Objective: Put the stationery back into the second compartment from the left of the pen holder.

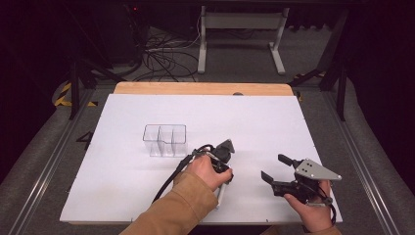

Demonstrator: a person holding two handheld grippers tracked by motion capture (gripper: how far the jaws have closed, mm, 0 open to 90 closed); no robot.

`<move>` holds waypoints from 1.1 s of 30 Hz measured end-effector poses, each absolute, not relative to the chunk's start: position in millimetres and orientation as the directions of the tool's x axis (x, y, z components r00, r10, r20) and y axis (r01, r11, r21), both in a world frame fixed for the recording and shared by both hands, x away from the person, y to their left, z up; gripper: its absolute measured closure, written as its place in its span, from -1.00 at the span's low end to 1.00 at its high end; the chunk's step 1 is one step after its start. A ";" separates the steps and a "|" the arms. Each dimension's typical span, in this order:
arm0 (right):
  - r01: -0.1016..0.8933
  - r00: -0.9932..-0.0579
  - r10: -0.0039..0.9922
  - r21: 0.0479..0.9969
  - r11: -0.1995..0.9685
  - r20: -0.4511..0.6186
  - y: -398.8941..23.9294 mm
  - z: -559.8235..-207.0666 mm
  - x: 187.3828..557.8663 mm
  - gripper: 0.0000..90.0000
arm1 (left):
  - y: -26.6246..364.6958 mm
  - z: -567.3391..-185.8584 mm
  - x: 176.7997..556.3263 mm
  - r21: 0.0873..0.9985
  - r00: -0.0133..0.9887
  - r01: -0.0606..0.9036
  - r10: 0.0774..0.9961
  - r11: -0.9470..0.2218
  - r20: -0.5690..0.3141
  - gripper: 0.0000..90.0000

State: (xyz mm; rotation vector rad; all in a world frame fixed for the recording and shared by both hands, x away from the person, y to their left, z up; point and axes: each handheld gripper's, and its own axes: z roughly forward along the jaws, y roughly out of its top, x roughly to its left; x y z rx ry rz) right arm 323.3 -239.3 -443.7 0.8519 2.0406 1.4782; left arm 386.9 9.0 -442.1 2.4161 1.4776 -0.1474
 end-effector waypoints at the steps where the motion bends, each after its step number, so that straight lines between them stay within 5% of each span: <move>1: 0.210 -0.694 0.720 0.951 0.226 -0.019 -239.1 -444.1 323.3 -0.64 | 7.5 -442.8 386.5 0.199 0.463 0.884 0.855 -0.424 -0.235 0.61; 23: 0.215 -0.698 0.716 0.948 0.234 -0.019 -236.9 -446.0 323.7 -0.64 | 4.6 -443.5 383.3 0.198 0.440 0.894 0.871 -0.402 -0.219 0.75; 33: 0.214 -0.697 0.717 0.949 0.232 -0.018 -237.0 -446.4 323.9 -0.64 | 15.9 -425.3 378.9 0.295 0.462 0.873 0.852 -0.388 -0.245 0.75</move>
